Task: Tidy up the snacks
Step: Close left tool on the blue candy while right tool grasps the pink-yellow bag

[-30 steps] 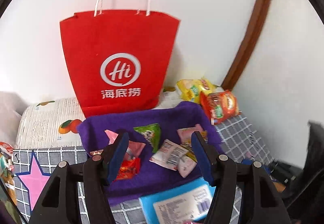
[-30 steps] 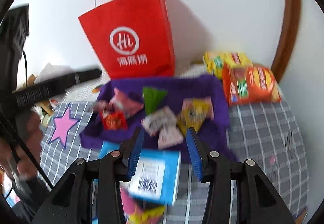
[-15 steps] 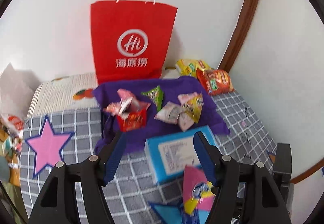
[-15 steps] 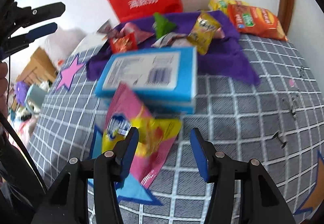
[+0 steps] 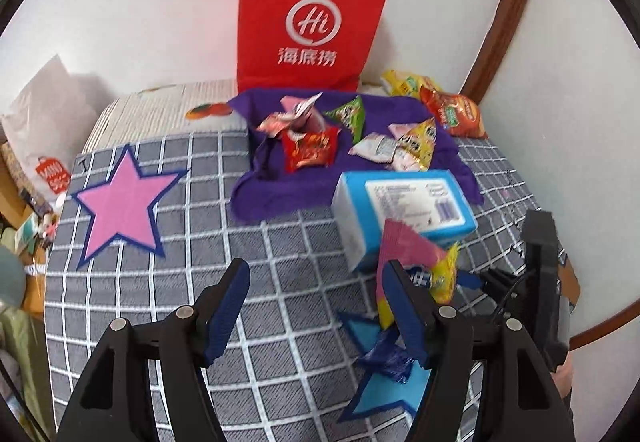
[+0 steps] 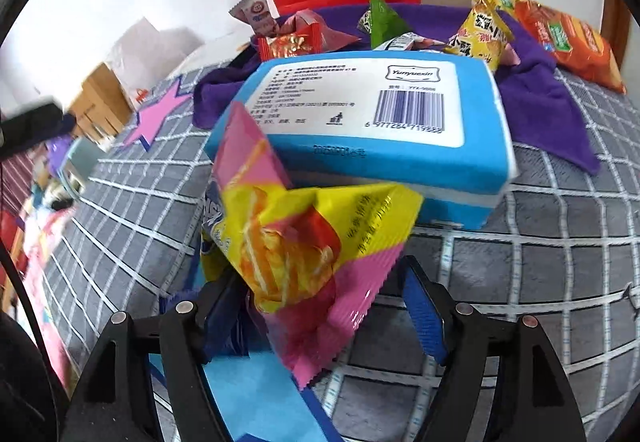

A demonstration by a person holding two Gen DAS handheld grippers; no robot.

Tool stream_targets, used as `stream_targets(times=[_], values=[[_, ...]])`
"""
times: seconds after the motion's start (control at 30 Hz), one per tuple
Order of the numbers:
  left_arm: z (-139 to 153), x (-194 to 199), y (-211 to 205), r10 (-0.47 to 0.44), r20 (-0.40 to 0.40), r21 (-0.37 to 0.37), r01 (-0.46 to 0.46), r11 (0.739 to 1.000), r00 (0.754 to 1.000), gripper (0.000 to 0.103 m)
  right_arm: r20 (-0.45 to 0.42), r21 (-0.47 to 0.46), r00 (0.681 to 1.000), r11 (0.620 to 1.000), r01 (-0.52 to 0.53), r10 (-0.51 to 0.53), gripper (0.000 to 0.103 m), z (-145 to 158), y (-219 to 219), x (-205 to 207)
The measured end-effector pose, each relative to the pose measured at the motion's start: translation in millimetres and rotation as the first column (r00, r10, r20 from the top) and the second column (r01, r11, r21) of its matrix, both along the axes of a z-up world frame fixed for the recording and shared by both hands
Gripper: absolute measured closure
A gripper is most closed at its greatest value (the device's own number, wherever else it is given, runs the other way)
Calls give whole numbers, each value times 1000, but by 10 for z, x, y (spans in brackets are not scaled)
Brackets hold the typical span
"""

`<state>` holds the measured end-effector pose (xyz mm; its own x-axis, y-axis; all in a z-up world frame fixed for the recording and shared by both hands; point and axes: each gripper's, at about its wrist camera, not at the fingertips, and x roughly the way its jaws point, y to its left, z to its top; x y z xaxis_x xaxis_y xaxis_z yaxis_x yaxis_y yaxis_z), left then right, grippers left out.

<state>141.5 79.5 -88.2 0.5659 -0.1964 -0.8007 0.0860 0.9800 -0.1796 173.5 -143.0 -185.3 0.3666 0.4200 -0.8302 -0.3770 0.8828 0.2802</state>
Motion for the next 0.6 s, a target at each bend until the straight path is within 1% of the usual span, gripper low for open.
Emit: stream_targets(times=[0.03, 0.07, 0.1, 0.13, 0.2, 0.27, 0.33, 0.47, 0.6], values=[[-29, -7, 11, 3, -8, -4, -3, 1000, 1000, 37, 1, 25, 1000, 1000, -10, 10, 51, 14, 0, -12], [-58, -13, 15, 4, -16, -8, -4, 1000, 1000, 37, -1, 50, 1000, 999, -12, 12, 52, 31, -2, -32], [-93, -18, 14, 4, -24, -12, -4, 1000, 1000, 37, 5, 50, 1000, 999, -7, 7, 54, 42, 13, -53], [-125, -31, 9, 1, -30, -18, -2, 1000, 1000, 37, 31, 36, 1000, 999, -3, 2, 56, 71, 24, -89], [-193, -48, -22, -3, -48, -27, 1, 1000, 999, 37, 57, 10, 998, 1000, 3, -4, 57, 109, 63, -130], [-252, -69, -65, -10, -58, -33, 8, 999, 998, 37, 60, 22, 998, 1000, 14, -15, 58, 160, 8, -173], [-304, -100, -109, -19, -65, -38, 17, 999, 998, 37, 67, 51, 997, 998, 36, -39, 58, 247, -111, -228], [-423, -122, -257, -50, -87, -35, 47, 998, 995, 37, 94, 58, 991, 994, 91, -96, 58, 398, -371, -341], [-563, -101, -446, -85, -117, -38, 82, 996, 989, 37, 97, 63, 983, 987, 148, -154, 58, 456, -641, -466]])
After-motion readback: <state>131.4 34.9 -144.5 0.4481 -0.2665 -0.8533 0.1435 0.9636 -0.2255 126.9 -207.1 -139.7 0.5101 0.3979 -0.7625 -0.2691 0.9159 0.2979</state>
